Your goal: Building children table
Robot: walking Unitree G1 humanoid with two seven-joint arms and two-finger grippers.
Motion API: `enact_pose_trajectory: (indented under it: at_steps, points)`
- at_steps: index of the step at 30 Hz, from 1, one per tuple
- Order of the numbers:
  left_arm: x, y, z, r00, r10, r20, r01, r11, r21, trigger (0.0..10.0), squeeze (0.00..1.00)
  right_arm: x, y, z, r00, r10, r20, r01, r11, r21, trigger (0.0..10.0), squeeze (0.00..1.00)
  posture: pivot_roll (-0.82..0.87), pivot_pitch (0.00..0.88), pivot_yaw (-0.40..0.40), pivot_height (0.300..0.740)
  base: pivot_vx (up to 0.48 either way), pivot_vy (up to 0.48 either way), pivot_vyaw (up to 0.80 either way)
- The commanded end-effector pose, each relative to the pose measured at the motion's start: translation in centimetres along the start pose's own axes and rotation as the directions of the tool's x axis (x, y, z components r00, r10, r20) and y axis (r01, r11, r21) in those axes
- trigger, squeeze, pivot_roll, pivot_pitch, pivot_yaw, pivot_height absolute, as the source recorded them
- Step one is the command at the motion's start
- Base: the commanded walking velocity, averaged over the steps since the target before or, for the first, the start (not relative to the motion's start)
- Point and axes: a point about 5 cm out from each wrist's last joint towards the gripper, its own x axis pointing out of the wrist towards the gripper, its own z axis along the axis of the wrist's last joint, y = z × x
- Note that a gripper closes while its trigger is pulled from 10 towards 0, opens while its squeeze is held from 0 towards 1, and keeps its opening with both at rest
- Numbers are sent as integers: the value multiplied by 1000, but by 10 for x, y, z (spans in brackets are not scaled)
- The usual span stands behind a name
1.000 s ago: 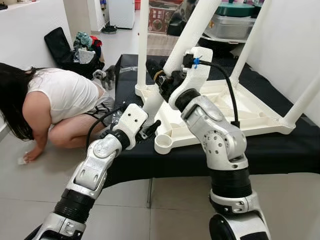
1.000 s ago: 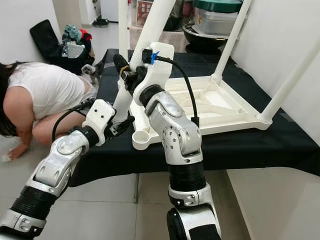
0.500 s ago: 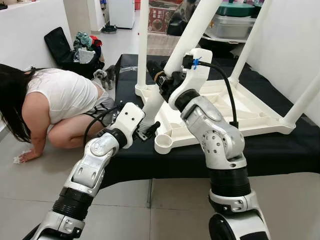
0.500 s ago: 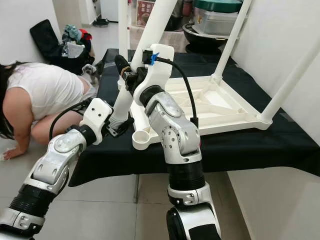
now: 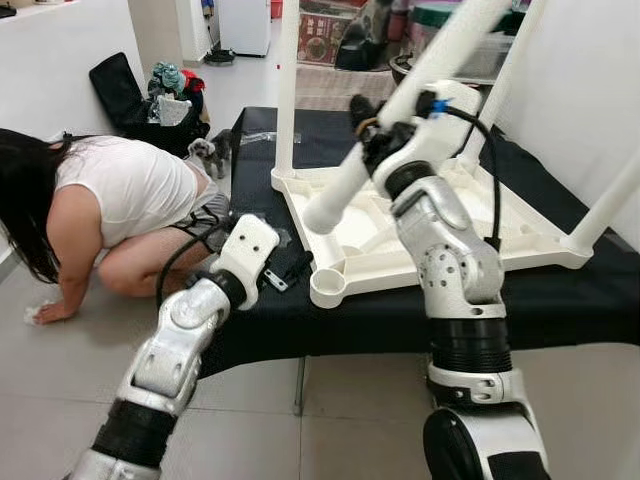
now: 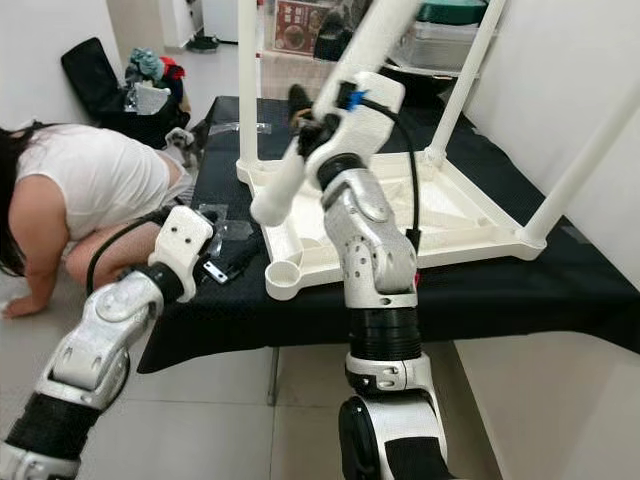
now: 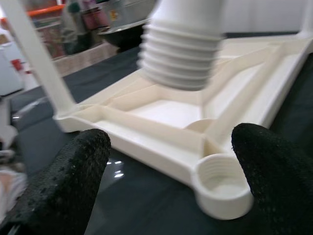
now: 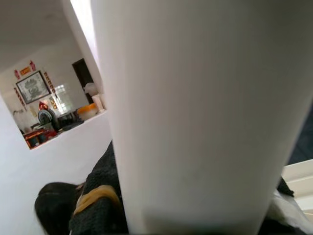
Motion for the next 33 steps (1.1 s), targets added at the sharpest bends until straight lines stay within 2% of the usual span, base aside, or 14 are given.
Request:
enact_pose_trajectory:
  at_steps: [1,2,3,6,7,8,9,13,14,21,29,31,32,33]
  points:
    - [-1,-4,2,1000,13,11,-13,1000,-25,10000,0,2,3,4,1000,-4,29,4,1000,-7,0,0,111,43,-112,740,0,0,0]
    - [-1,-4,2,1000,13,11,-13,1000,-25,10000,0,2,3,4,1000,-4,29,4,1000,-7,0,0,111,43,-112,740,0,0,0]
    - [-3,-4,4,998,54,31,-52,997,-54,10000,0,0,0,1,1000,-16,21,17,999,-38,10000,0,111,40,-109,740,0,0,0]
    - [-5,-4,6,996,84,42,-81,994,-75,10000,0,0,-3,-2,1000,-24,18,25,998,-61,10000,0,111,40,-109,740,0,0,0]
    - [-10,-5,9,989,137,53,-130,985,-118,10000,0,-7,-6,-10,1000,9,-6,-9,992,-129,10000,0,116,42,-111,740,0,0,0]
    - [-10,-5,9,989,137,53,-130,985,-118,10000,0,-7,-6,-10,1000,9,-6,-9,992,-129,10000,0,116,42,-111,740,0,0,0]
    - [-17,-9,12,983,177,58,-167,975,-146,10000,0,-16,-12,-19,999,25,-30,-31,980,-195,10000,0,116,43,-117,740,0,0,469]
    - [-25,-13,15,976,212,57,-199,965,-171,10000,0,-25,-17,-28,998,42,-56,-55,965,-256,10000,0,116,43,-117,740,0,0,469]
    - [-28,-17,16,974,221,55,-208,961,-181,10000,0,-27,-20,-27,999,21,-45,-32,962,-272,10000,0,114,40,-117,740,0,0,800]
    - [-29,-25,23,962,267,56,-250,945,-213,10000,0,-21,-27,-20,999,-51,3,50,965,-259,10000,0,116,47,-123,740,0,0,643]
    - [-31,-14,32,941,333,65,-312,924,-223,10000,0,-19,-29,-16,999,-38,12,40,963,-267,10000,0,115,62,-129,740,0,0,0]
    - [-36,-2,40,916,394,75,-369,901,-226,10000,0,-24,-30,-20,1000,-22,-6,19,961,-277,10000,0,117,70,-133,740,0,0,0]
    - [-36,-2,40,916,394,75,-369,901,-226,10000,0,-24,-30,-20,1000,-22,-6,19,961,-277,10000,0,117,70,-133,740,0,0,0]
    - [-39,8,44,895,440,78,-416,884,-216,10000,0,-32,-35,-25,999,-26,-19,20,958,-286,10000,0,117,75,-132,740,0,0,0]
